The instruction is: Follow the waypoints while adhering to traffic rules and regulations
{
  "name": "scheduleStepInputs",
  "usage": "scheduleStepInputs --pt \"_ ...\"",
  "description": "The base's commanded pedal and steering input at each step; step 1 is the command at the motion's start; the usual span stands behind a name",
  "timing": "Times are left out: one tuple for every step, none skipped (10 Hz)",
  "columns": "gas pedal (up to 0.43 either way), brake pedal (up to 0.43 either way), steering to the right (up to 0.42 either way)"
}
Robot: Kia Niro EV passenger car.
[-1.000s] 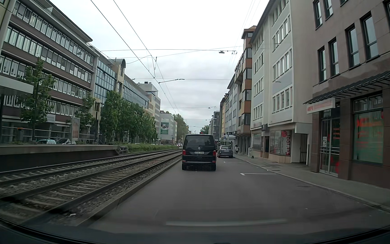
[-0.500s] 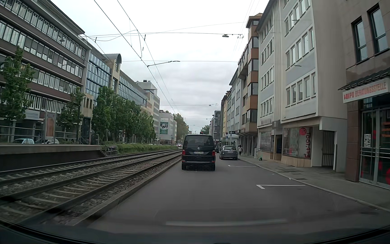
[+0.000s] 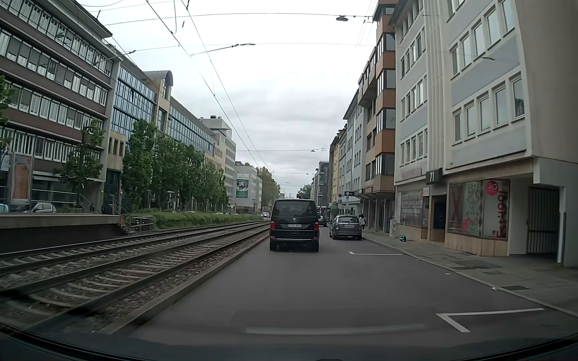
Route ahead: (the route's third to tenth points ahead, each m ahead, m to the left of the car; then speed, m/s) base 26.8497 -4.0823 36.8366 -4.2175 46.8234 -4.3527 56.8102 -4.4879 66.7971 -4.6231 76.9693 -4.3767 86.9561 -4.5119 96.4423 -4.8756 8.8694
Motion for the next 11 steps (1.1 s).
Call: scheduleStepInputs --pt "0.000 0.000 0.000" --pt "0.000 0.000 0.000" --pt "0.000 0.000 0.000" --pt "0.000 0.000 -0.001" --pt "0.000 0.000 0.000" --pt "0.000 0.000 -0.001" --pt "0.000 0.000 -0.001" --pt "0.000 0.000 0.000" --pt "0.000 0.000 0.000" --pt "0.000 0.000 -0.001" --pt "0.000 0.000 -0.002"
